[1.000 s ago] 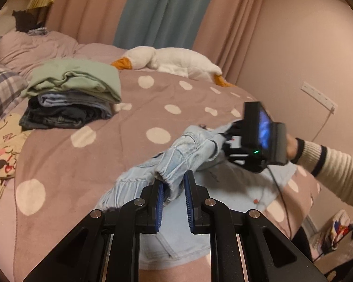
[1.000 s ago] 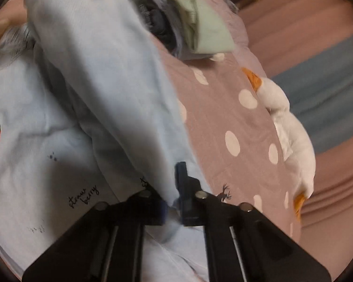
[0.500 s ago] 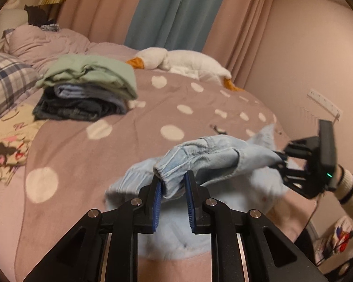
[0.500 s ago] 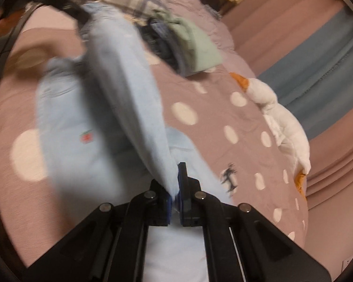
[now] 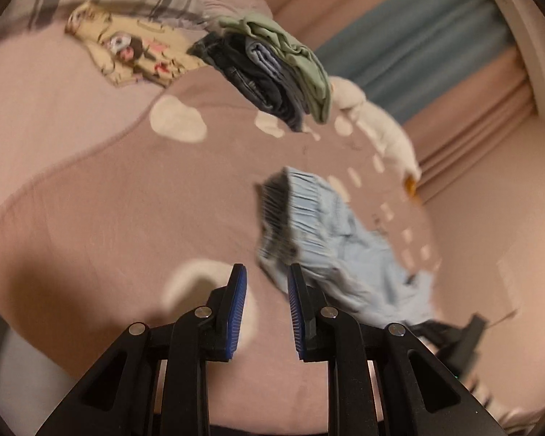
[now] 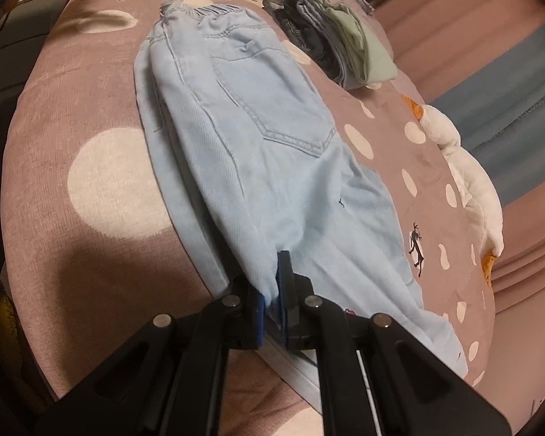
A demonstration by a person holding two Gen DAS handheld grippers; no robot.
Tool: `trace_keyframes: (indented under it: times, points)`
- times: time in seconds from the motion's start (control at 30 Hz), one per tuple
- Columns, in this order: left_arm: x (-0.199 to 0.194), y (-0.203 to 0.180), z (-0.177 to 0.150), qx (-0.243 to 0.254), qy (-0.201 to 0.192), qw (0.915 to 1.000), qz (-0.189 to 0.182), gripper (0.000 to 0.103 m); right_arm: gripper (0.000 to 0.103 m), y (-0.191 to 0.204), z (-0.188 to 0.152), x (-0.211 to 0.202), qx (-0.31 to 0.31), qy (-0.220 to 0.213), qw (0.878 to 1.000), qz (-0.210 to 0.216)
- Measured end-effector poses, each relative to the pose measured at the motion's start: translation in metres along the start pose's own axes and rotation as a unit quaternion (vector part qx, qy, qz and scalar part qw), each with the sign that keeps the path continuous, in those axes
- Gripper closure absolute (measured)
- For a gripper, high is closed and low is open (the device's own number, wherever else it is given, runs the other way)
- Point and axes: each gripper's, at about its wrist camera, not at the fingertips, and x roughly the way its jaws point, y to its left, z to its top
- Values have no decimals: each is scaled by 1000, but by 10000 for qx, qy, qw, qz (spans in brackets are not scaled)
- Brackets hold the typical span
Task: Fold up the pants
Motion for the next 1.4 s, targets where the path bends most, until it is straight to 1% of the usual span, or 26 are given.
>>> trace_keyframes:
  times: [0.1,0.17,0.27,0.3,0.37,0.43,0.5,0.53,0.57,0.6,0.63,0.67,0.7,0.77,0.83,0.87,0.9,0.97,1.03,1.07,1.13,1.17,1.23,1.27,1.33,1.4]
  points:
    - [16,-12,-2,-136,140,9997,-165,84,95,5,0,0,-9,2,10000,-52]
    - [29,-20,-2,-192,265,9993,-202,83,95,6,-1,-1,34,-13,10000,-59]
    - [51,-26,1,-518,419,9970,-406,83,94,8,-2,-1,47,-36,9999,-87]
    - [56,-27,1,-569,440,9965,-423,83,94,9,-3,-1,21,-43,9999,-117]
    - [63,-31,0,-569,456,9970,-277,83,95,11,-3,0,-46,-57,9998,-169]
    - [69,-34,0,-518,456,9976,24,83,95,12,-2,-1,-118,-76,9996,-230]
    - [69,-33,-1,-518,448,9975,174,83,97,12,-1,-6,-200,-96,9993,-302]
    - [68,-33,-3,-470,425,9977,221,83,97,13,0,-8,-254,-108,9991,-333]
    - [66,-35,-4,-390,420,9978,345,83,97,13,-1,-9,-312,-93,9988,-354]
    - [66,-36,-5,-336,460,9974,437,83,97,14,-1,-10,-332,-85,9988,-363]
    - [67,-36,-6,-294,531,9967,532,83,96,14,-2,-9,-326,-43,9990,-295]
    - [67,-34,-7,-271,605,9960,595,83,93,15,-4,-6,-328,54,9993,-160]
    - [67,-33,-9,-234,688,9951,665,82,92,19,-6,-5,-387,52,9990,-203]
    - [63,-32,-9,-147,731,9943,756,82,91,24,-9,-9,-546,-35,9979,-347]
    - [53,-34,-10,65,732,9928,943,82,86,20,-12,-20,-594,-115,9977,-300]
    - [48,-37,-10,203,698,9911,1119,82,79,16,-13,-26,-573,-146,9979,-272]
    - [39,-41,-9,405,616,9887,1303,82,71,10,-15,-34,-532,-186,9981,-246]
    - [28,-49,-6,635,470,9874,1370,82,62,-2,-16,-49,-291,-318,9990,-71]
    - [22,-61,-2,848,331,9872,1310,82,62,-15,-14,-59,65,-443,9989,162]
    - [22,-69,-1,969,281,9871,1246,82,62,-24,-11,-63,385,-539,9971,364]
    - [30,-86,0,1199,267,9863,1106,82,62,-41,-7,-61,1033,-659,9899,707]
    - [36,-95,-1,1324,303,9855,1018,82,64,-48,-4,-55,1412,-627,9847,811]
    - [57,-113,-6,1569,501,9823,890,82,64,-54,0,-38,1831,-494,9786,805]
    - [65,-120,-9,1660,570,9807,866,82,65,-50,1,-31,1941,-413,9768,801]
    - [85,-132,-20,1911,789,9743,891,82,70,-44,1,-15,2176,-184,9713,947]
    - [101,-136,-30,2021,1010,9702,880,82,72,-33,-2,-2,2209,21,9689,1116]
